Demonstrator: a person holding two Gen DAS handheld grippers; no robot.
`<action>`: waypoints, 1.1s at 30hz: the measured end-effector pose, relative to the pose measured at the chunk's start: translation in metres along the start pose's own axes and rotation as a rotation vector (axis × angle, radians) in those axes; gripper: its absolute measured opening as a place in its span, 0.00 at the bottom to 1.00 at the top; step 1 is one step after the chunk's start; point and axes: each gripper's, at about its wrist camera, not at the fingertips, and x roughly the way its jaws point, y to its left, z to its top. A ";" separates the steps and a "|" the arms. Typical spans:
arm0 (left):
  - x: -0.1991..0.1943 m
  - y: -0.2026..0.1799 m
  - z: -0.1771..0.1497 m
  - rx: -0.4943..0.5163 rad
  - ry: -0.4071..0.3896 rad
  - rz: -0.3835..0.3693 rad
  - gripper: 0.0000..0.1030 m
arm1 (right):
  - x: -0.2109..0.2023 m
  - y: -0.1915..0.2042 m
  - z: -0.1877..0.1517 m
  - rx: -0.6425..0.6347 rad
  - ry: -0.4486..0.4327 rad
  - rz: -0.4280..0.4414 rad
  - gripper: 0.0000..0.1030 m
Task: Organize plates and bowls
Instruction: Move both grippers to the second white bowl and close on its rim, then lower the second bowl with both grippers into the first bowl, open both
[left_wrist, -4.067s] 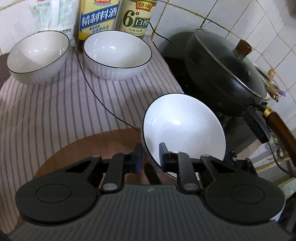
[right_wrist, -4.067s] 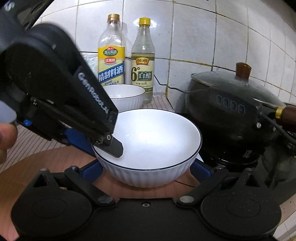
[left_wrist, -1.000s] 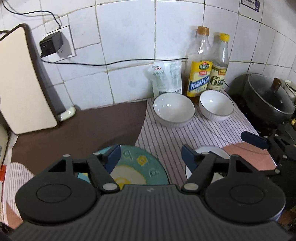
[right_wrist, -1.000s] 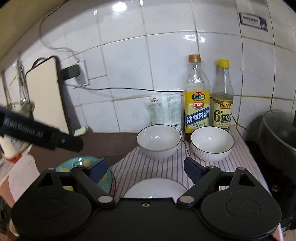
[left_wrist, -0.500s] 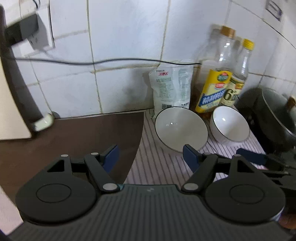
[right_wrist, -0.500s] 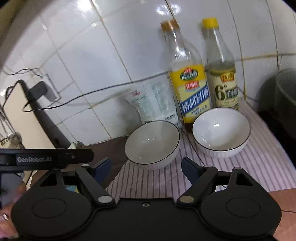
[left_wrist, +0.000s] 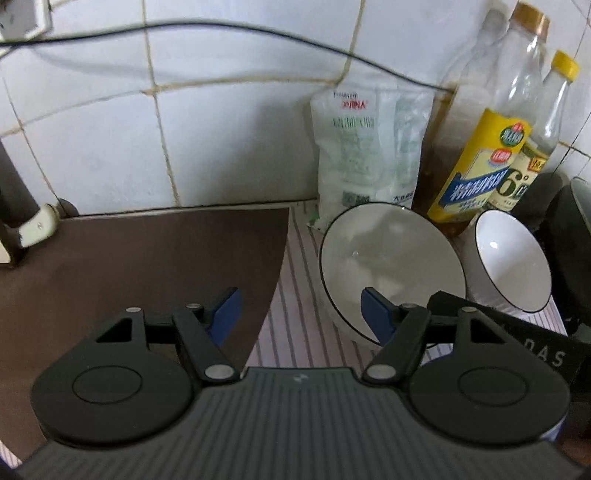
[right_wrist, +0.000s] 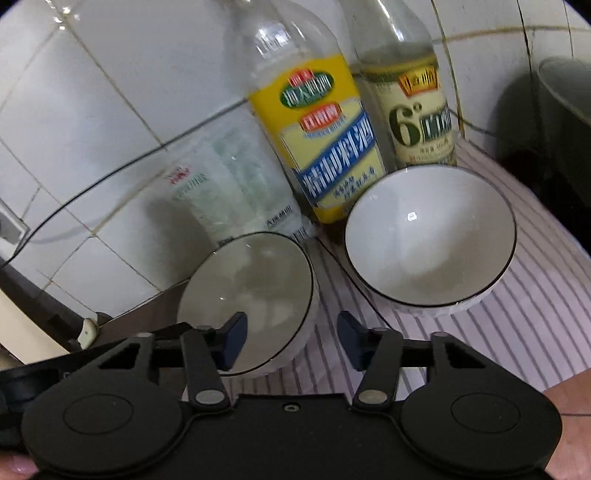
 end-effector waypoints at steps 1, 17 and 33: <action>0.004 0.001 0.001 -0.005 0.009 -0.002 0.62 | 0.003 -0.001 0.000 0.002 0.004 -0.004 0.47; 0.013 0.005 -0.002 -0.107 0.076 -0.118 0.15 | 0.014 -0.004 -0.001 0.013 0.004 -0.004 0.20; -0.093 -0.011 -0.005 -0.051 0.023 -0.146 0.15 | -0.078 0.004 -0.009 0.049 -0.004 0.103 0.21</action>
